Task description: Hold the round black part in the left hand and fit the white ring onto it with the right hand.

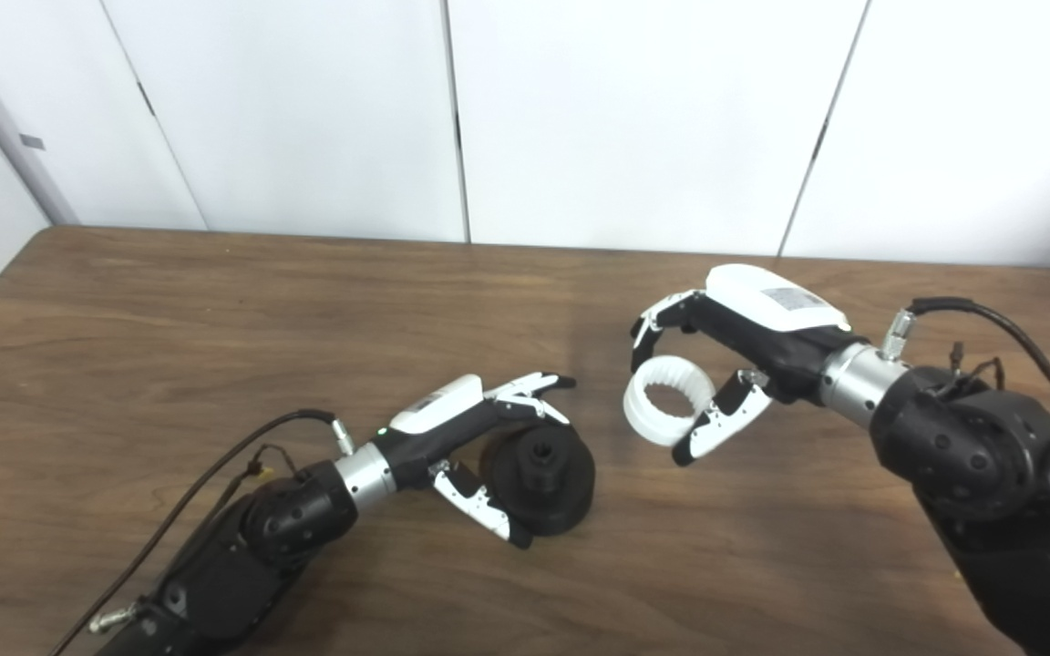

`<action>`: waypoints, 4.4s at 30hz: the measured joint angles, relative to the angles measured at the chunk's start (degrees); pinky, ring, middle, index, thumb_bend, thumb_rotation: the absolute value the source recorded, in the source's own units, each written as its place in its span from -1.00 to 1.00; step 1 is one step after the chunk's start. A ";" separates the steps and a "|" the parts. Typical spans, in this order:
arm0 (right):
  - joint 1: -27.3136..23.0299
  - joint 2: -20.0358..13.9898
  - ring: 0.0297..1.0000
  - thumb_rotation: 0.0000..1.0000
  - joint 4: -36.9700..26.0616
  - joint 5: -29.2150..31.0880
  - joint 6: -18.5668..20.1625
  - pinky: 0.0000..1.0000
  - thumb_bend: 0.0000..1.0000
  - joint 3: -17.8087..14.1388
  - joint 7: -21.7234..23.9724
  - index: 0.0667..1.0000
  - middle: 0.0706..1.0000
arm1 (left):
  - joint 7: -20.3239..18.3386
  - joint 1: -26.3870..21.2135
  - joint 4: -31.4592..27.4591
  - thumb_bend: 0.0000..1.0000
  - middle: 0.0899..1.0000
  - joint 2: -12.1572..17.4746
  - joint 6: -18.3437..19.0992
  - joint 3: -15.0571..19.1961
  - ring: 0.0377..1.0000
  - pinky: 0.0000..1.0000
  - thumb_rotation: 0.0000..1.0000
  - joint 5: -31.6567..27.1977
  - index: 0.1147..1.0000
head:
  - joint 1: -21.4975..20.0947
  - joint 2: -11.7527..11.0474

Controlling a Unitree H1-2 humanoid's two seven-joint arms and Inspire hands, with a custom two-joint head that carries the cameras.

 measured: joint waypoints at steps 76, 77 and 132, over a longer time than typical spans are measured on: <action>0.24 13.21 0.65 -0.72 5.72 -6.47 -3.00 0.51 0.04 8.25 0.00 -0.11 0.54 | 0.00 0.86 -1.70 0.05 0.93 0.04 1.69 -0.64 1.00 0.77 -0.86 0.38 -0.17 | 0.96 1.58; 0.25 13.24 0.65 -0.72 5.89 -6.38 -3.07 0.51 0.04 8.25 -0.10 -0.11 0.53 | 0.00 0.86 -1.71 0.04 0.93 0.04 1.69 -0.64 1.00 0.76 -0.86 0.44 -0.17 | 0.97 1.58; 0.29 10.92 0.74 -0.45 7.09 -4.67 2.11 0.52 0.95 9.18 4.12 0.85 0.78 | -0.97 1.20 -2.75 0.05 0.93 0.41 2.82 -0.70 1.00 0.75 -0.86 -0.12 -0.17 | 0.70 2.55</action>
